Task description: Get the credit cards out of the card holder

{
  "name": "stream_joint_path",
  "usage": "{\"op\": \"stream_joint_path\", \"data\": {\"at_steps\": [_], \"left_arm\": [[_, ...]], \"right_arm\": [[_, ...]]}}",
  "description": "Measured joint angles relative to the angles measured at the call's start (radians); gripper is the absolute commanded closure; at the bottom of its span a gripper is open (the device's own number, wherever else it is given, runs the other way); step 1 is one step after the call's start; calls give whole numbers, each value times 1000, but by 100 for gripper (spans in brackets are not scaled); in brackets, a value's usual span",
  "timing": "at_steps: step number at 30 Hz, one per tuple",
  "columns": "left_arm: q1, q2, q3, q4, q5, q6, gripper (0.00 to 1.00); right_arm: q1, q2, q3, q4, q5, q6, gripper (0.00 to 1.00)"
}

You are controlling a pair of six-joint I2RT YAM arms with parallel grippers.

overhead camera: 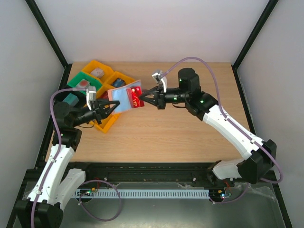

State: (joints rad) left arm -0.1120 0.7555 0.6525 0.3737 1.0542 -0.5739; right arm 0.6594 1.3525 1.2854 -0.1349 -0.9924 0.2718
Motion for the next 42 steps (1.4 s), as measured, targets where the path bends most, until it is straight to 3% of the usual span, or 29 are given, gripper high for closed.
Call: {"op": "stream_joint_path", "data": {"at_steps": [21, 34, 42], "left_arm": [[-40, 30, -111, -42, -81, 12, 98], [-436, 534, -68, 114, -111, 95, 98], [-458, 759, -63, 183, -161, 164, 97]], "right_arm": [[-164, -130, -2, -76, 143, -14, 99], [-164, -243, -84, -141, 241, -28, 98], [-174, -182, -65, -188, 259, -70, 98]]}}
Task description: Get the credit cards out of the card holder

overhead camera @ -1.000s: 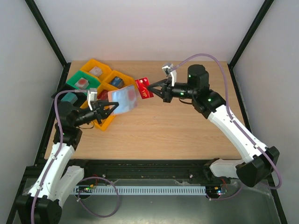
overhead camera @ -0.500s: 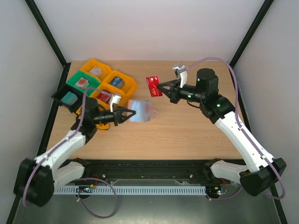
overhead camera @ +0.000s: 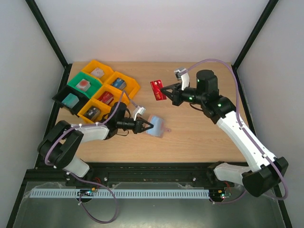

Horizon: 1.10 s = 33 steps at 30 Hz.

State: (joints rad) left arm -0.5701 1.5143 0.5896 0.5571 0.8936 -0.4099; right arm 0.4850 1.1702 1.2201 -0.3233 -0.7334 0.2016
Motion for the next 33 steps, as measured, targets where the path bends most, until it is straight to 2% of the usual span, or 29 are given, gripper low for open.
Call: {"op": "stream_joint_path", "data": {"at_steps": [6, 10, 13, 16, 24, 27, 29, 33], "left_arm": [[32, 86, 6, -14, -161, 48, 65], [36, 103, 8, -57, -300, 104, 48], [31, 73, -3, -76, -370, 142, 40], [30, -20, -31, -103, -401, 165, 34], [27, -453, -93, -169, -425, 253, 30], [8, -610, -93, -188, -441, 388, 29], [-1, -691, -82, -189, -468, 537, 28], [-8, -805, -80, -135, -542, 965, 25]], "right_arm": [[-16, 75, 27, -21, -7, -11, 98], [-20, 81, 28, -20, -8, -7, 98], [-20, 81, 29, -19, -8, -3, 98], [-20, 81, 35, -22, -3, 2, 98], [-20, 86, 103, -45, 0, 19, 98], [-20, 101, 154, -72, -10, 28, 98], [-20, 101, 171, -76, -25, 39, 98], [-20, 88, 172, -76, -74, 84, 98]]}}
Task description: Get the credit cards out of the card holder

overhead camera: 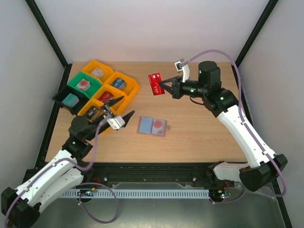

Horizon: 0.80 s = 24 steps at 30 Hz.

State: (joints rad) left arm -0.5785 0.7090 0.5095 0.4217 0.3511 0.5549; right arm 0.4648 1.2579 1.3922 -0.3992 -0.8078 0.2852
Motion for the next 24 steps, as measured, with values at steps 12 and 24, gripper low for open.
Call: {"op": "stream_joint_path", "data": {"at_steps": [12, 24], "left_arm": [[-2, 43, -126, 341, 63, 1209, 26], [-30, 78, -111, 356, 130, 1467, 44]], "right_arm": [[168, -51, -117, 34, -76, 136, 98], [272, -6, -126, 100, -67, 173, 98]]}}
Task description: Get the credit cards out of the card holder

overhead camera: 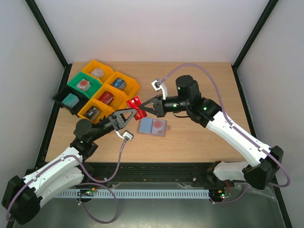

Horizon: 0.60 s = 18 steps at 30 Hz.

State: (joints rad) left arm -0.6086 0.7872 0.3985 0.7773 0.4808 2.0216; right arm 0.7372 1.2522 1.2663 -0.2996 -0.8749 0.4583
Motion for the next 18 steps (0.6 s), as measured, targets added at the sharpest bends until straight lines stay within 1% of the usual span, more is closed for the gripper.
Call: {"op": "stream_joint_path", "data": {"at_steps": [3, 4, 10, 12, 13, 14, 15, 16, 17, 18], "left_arm": [[-11, 8, 4, -7, 6, 14, 54], [-14, 8, 6, -9, 7, 16, 59], [-27, 7, 15, -13, 10, 14, 96], [-32, 7, 15, -15, 9, 10, 98], [-34, 7, 16, -13, 10, 5, 98], [-36, 6, 16, -13, 7, 0, 98], [-37, 6, 16, -13, 6, -5, 98], [-40, 6, 16, -13, 2, -10, 98], [-44, 4, 16, -20, -5, -16, 98], [-48, 1, 16, -30, -13, -24, 98]], "right_arm": [[10, 9, 0, -1, 3, -1, 98], [11, 9, -1, -1, 3, -1, 98], [11, 9, -2, -2, 3, -8, 98], [11, 9, -2, -2, 3, -14, 98], [11, 9, -2, -6, 8, -21, 94], [11, 9, -2, -6, 11, -26, 87], [11, 9, -2, -9, 18, -29, 78], [11, 9, -2, -15, 40, -39, 65], [11, 9, 0, -19, 67, -49, 57], [11, 9, 1, -27, 97, -50, 50]]}}
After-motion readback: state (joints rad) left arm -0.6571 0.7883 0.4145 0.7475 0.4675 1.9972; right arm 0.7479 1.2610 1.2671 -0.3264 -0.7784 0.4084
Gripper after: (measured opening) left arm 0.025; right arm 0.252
